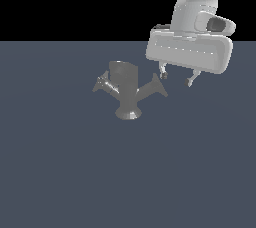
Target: Turn on the faucet by rotating a designated handle.
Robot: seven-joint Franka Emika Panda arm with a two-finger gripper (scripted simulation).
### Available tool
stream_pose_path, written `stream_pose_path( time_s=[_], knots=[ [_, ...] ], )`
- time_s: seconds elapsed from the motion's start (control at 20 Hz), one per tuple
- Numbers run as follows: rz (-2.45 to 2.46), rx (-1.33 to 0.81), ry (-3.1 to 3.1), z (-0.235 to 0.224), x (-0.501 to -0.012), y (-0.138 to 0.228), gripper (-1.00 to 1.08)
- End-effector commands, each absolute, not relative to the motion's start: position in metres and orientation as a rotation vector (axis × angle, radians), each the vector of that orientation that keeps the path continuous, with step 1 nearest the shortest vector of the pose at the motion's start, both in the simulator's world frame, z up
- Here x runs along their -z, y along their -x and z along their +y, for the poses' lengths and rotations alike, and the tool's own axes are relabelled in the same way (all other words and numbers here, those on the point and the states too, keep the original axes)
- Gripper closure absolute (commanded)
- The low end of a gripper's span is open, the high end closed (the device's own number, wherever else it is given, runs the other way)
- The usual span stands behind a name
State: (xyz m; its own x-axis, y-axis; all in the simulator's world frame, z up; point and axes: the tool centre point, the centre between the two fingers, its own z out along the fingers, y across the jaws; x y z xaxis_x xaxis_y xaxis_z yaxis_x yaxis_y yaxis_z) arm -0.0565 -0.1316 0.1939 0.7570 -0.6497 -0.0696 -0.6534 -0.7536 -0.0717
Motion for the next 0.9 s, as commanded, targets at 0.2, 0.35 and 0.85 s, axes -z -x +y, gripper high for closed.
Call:
stream_pose_path(
  time_s=[0.2,0.35,0.85],
  knots=[
    [1.119,0.02,2.782,-0.06,-0.16,-0.002,-0.54],
    [0.808,0.316,2.847,-0.045,-0.253,-0.066,-0.08],
    [0.636,0.434,2.943,-0.025,-0.188,-0.107,0.42]
  ],
)
